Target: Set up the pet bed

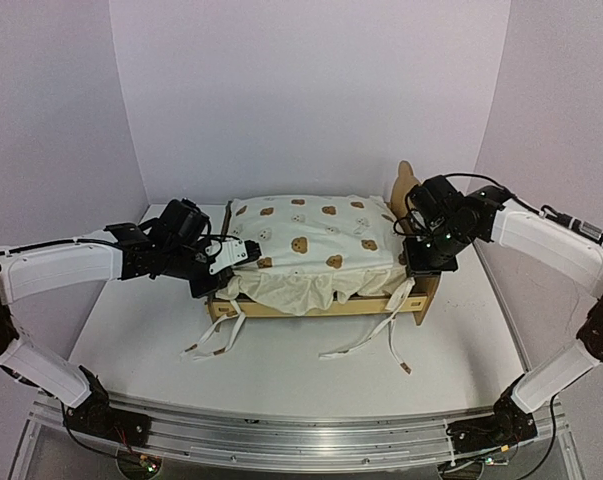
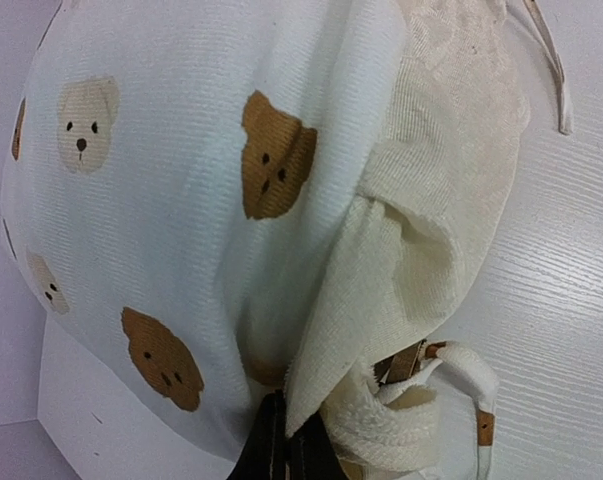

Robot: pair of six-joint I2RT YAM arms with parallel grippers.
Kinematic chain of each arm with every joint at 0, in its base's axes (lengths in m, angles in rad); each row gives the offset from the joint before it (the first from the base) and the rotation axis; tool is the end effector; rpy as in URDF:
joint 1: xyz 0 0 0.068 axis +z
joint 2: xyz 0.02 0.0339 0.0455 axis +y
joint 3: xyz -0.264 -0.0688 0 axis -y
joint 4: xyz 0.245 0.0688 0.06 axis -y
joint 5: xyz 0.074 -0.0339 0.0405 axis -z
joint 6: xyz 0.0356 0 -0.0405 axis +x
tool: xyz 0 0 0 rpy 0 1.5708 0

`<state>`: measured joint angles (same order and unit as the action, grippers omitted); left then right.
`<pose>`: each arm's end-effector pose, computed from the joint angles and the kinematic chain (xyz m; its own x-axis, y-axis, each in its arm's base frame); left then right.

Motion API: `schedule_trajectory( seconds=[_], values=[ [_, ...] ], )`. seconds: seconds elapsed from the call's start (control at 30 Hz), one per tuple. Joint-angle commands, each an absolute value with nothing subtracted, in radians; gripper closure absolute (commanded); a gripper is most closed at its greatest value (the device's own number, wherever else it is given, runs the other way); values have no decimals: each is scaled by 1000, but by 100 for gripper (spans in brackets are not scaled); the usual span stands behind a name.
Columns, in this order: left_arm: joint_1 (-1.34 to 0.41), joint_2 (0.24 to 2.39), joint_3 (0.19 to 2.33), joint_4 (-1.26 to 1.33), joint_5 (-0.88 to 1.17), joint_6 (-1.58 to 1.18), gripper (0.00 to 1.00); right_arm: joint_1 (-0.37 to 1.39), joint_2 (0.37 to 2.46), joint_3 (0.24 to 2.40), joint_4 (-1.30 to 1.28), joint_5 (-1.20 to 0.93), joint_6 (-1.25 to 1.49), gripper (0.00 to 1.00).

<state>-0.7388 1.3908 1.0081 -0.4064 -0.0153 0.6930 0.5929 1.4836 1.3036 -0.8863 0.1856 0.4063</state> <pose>0.2219 -0.2014 0.2596 0.0214 0.8446 -0.5350 0.8471 0.2689 0.4584 0.2537 0.1630 0.2963 -0.8547 -0.1075 -0.5079 -0.1496 0.9878 0.0426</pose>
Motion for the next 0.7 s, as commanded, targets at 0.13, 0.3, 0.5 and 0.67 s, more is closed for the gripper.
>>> schedule_trajectory(
  seconds=[0.13, 0.3, 0.5, 0.67],
  values=[
    [-715, 1362, 997, -411, 37, 686, 100, 575, 1521, 1361, -1063, 159, 412, 78],
    [-716, 1382, 1008, -440, 108, 664, 75, 577, 1514, 1365, -1091, 112, 434, 59],
    [-735, 1348, 1066, -495, 213, 648, 52, 607, 1409, 1337, -1217, 105, 531, 41],
    [-948, 1313, 1114, -499, 186, 607, 43, 726, 1333, 1270, -1307, 152, 660, 36]
  ],
)
